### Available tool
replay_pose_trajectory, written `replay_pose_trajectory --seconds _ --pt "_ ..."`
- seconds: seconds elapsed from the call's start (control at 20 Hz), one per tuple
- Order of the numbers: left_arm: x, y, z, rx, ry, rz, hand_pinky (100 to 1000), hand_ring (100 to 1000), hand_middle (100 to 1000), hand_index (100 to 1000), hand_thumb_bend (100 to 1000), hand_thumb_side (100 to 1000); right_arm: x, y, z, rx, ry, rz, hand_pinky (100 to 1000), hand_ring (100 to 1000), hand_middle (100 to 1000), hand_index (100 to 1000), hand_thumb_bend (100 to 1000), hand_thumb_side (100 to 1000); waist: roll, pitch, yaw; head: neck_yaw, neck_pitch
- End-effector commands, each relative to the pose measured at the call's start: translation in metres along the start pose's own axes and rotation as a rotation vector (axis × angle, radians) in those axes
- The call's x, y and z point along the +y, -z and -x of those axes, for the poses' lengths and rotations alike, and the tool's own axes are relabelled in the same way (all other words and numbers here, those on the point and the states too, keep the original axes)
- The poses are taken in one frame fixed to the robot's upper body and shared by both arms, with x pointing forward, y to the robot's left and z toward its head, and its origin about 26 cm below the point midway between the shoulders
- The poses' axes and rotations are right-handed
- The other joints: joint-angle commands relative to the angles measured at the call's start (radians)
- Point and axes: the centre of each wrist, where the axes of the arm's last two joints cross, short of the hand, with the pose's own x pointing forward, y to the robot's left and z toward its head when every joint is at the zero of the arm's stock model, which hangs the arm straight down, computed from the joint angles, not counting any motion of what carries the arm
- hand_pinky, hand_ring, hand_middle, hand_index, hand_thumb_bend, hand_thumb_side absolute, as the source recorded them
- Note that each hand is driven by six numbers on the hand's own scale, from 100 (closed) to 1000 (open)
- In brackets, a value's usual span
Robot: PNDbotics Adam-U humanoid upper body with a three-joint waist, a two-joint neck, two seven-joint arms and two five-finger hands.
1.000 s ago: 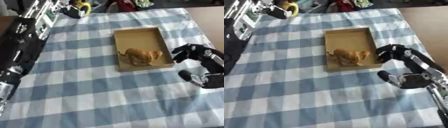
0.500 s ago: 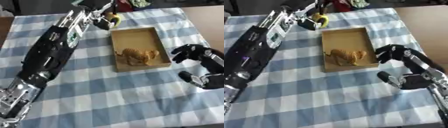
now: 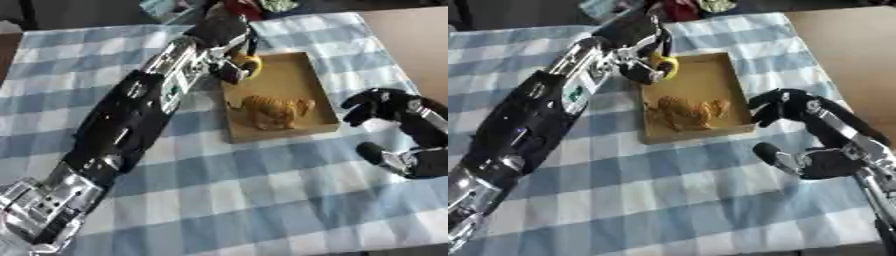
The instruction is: Pick up objects on the table and place them in the box.
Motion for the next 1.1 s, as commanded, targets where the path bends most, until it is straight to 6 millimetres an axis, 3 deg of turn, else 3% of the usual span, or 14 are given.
replay_pose_trajectory --seconds 0.05,0.2,0.3,0.35,0.4,0.5,0.55,0.7,0.85,0.9,0.95,1.0,1.1 --pt "0.004 0.002 -0.002 -0.019 0.006 -0.005 536 354 262 457 197 100 -0.008 0.003 -0.007 -0.022 -0.020 0.002 667 707 752 847 389 448 -0.006 -0.015 -0.002 0.002 -0.012" --pt "0.001 0.001 0.000 -0.022 -0.008 0.009 554 409 360 567 341 100 -0.008 0.002 -0.006 -0.020 -0.020 0.003 667 707 752 848 389 448 -0.006 -0.016 0.002 0.002 -0.011" --pt "0.003 -0.001 0.001 -0.022 -0.018 0.011 554 413 365 576 352 100 -0.008 0.001 -0.006 -0.018 -0.020 0.005 667 707 752 848 389 448 -0.006 -0.017 0.004 0.001 -0.011" --pt "0.005 -0.002 0.003 -0.018 -0.025 0.006 567 468 455 676 540 255 -0.008 0.001 -0.006 -0.017 -0.020 0.006 667 707 751 847 388 450 -0.007 -0.017 0.007 0.001 -0.010" --pt "0.007 -0.003 0.004 -0.016 -0.034 0.000 586 509 507 720 614 310 -0.008 0.001 -0.006 -0.016 -0.021 0.007 667 707 751 847 387 450 -0.007 -0.018 0.010 0.001 -0.010" --pt "0.013 -0.005 0.004 -0.016 -0.044 -0.012 599 533 542 739 681 365 -0.008 0.000 -0.006 -0.014 -0.021 0.010 667 707 751 848 387 450 -0.007 -0.019 0.015 0.001 -0.010" --pt "0.016 -0.007 0.005 -0.016 -0.049 -0.022 613 567 584 757 776 441 -0.008 0.000 -0.006 -0.015 -0.022 0.011 667 707 751 848 386 450 -0.008 -0.019 0.017 0.000 -0.010" --pt "0.028 -0.013 0.006 -0.012 -0.067 -0.074 618 579 599 755 792 464 -0.009 -0.002 -0.005 -0.010 -0.022 0.017 667 707 751 848 384 452 -0.011 -0.021 0.026 -0.006 -0.009" --pt "0.048 -0.026 0.007 -0.013 -0.089 -0.177 591 552 551 706 717 439 -0.010 -0.005 -0.004 -0.001 -0.024 0.027 667 707 751 848 381 451 -0.014 -0.025 0.046 -0.012 -0.004" --pt "0.056 -0.034 0.008 -0.012 -0.108 -0.216 587 549 545 700 705 434 -0.010 -0.006 -0.003 0.002 -0.025 0.033 667 707 751 848 381 450 -0.014 -0.027 0.054 -0.016 -0.001" --pt "0.063 -0.042 0.009 -0.009 -0.132 -0.257 569 538 532 680 575 450 -0.011 -0.007 -0.003 0.006 -0.026 0.041 667 707 751 848 369 461 -0.015 -0.030 0.062 -0.019 0.002" --pt "0.070 -0.052 0.011 -0.005 -0.161 -0.302 563 534 525 674 650 404 -0.012 -0.009 -0.003 0.010 -0.028 0.049 667 707 751 848 377 449 -0.015 -0.032 0.072 -0.024 0.005" --pt "0.081 -0.077 0.017 0.006 -0.221 -0.389 547 525 516 662 610 378 -0.015 -0.012 -0.003 0.017 -0.036 0.067 667 707 751 848 374 444 -0.016 -0.037 0.089 -0.033 0.011"
